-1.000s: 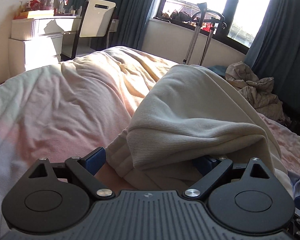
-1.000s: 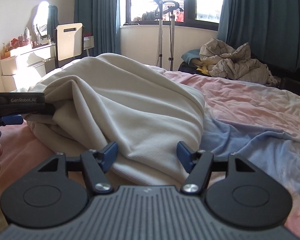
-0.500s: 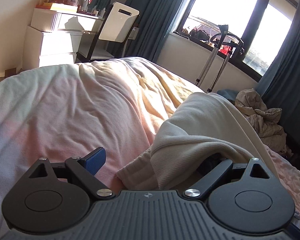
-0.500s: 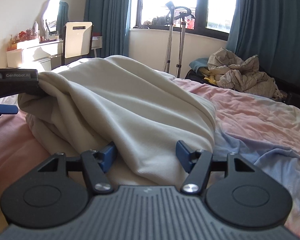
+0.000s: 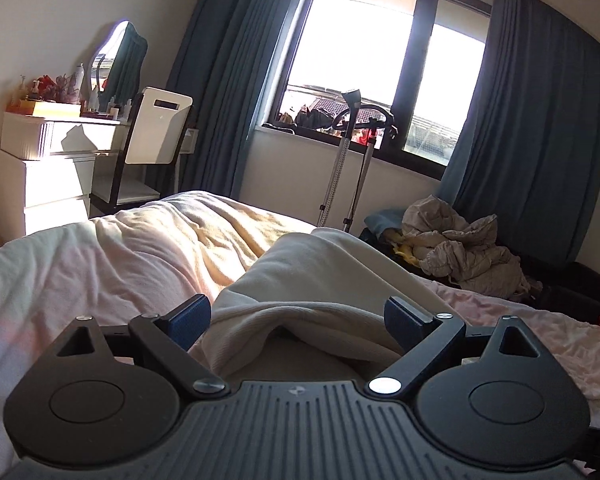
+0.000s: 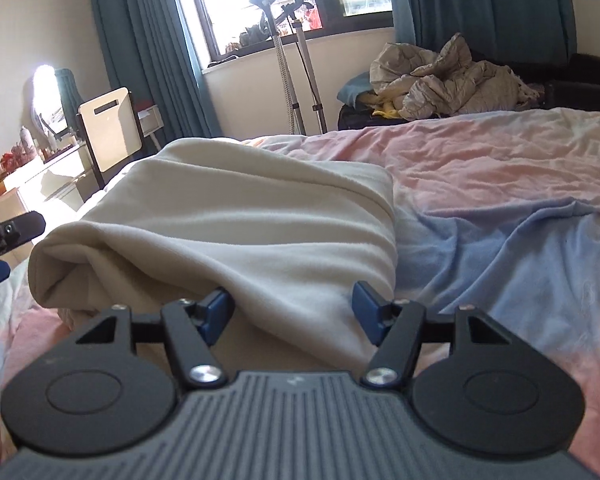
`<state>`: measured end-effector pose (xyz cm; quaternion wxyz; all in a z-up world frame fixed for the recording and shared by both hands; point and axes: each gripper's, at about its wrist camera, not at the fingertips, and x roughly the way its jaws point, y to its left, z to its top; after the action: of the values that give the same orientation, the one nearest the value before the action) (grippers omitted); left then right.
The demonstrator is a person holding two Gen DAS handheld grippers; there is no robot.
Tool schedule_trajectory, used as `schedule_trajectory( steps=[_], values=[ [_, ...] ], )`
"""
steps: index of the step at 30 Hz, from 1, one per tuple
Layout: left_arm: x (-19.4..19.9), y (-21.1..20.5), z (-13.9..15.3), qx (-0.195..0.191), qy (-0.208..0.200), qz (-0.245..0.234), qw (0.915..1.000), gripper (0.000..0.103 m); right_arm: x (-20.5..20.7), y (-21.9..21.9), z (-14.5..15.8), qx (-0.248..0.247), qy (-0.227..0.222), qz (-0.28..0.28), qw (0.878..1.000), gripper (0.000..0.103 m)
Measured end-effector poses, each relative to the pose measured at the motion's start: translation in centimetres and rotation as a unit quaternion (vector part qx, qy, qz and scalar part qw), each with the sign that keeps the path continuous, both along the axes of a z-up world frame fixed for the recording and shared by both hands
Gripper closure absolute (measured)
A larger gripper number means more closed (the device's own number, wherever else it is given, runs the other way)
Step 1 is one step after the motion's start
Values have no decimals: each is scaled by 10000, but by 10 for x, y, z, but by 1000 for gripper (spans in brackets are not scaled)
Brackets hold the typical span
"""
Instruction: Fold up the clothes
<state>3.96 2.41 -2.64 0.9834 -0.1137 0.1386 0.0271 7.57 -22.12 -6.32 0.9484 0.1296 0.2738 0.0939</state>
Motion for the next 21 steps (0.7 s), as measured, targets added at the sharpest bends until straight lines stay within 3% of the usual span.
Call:
schedule_trajectory(
  steps=[2, 6, 14, 21],
  values=[
    [7, -12, -6, 154, 39, -330, 9993, 8, 1, -4, 1, 227, 36, -18, 9997, 38],
    [19, -27, -19, 472, 110, -513, 9975, 7, 1, -5, 2, 480, 34, -29, 9988, 36],
    [39, -31, -43, 847, 818, -219, 9928, 6, 2, -5, 5, 650, 5, -31, 9979, 36],
    [35, -28, -44, 920, 904, -137, 9916, 6, -1, -5, 4, 462, -60, -9, 9989, 36]
  ],
)
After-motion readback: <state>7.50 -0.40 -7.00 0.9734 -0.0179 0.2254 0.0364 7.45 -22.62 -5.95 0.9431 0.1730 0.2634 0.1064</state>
